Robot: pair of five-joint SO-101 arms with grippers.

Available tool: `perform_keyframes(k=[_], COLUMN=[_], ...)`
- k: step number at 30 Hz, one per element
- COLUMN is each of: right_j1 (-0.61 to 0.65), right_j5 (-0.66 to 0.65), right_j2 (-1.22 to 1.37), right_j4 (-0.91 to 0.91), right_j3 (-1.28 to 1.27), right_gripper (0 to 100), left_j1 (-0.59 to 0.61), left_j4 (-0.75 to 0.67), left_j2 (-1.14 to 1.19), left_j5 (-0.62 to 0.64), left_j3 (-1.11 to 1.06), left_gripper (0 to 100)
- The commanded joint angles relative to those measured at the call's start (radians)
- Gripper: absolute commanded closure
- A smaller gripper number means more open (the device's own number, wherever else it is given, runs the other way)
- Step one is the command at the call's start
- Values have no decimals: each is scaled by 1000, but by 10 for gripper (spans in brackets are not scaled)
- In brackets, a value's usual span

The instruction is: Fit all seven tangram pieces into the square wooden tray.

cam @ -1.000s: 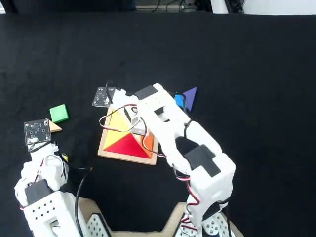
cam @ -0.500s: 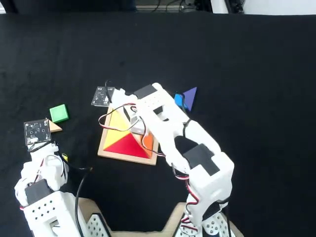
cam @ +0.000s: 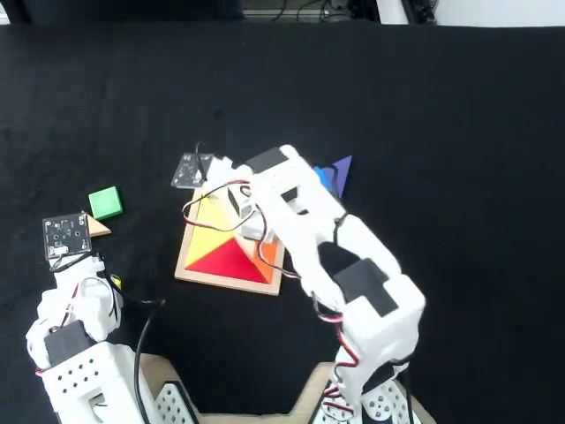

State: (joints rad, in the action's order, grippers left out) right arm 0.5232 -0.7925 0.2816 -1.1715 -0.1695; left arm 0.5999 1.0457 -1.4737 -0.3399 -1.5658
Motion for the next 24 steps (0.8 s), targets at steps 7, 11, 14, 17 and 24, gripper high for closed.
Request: perform_keyframes(k=[7,11,14,17,24], right_j1=[-183,-226,-193,-126,-152], right_j5=[127,450,686,795,902], right_j2=[-119,-147,-170,-168,-94], right_j4=[77,80,57,43,51], right_j3=[21,22,10,8,-10], right_gripper=[966,854,808,800,800], left_j1=[-1,-1,-1,-1,-1], left_j4=[-12,-12,-12,-12,-12], left_j2=[-5,-5,-5,-5,-5], left_j5=[-5,-5,-5,-5,-5], left_j3=[2,2,2,2,-4], left_gripper=[819,819,819,819,819])
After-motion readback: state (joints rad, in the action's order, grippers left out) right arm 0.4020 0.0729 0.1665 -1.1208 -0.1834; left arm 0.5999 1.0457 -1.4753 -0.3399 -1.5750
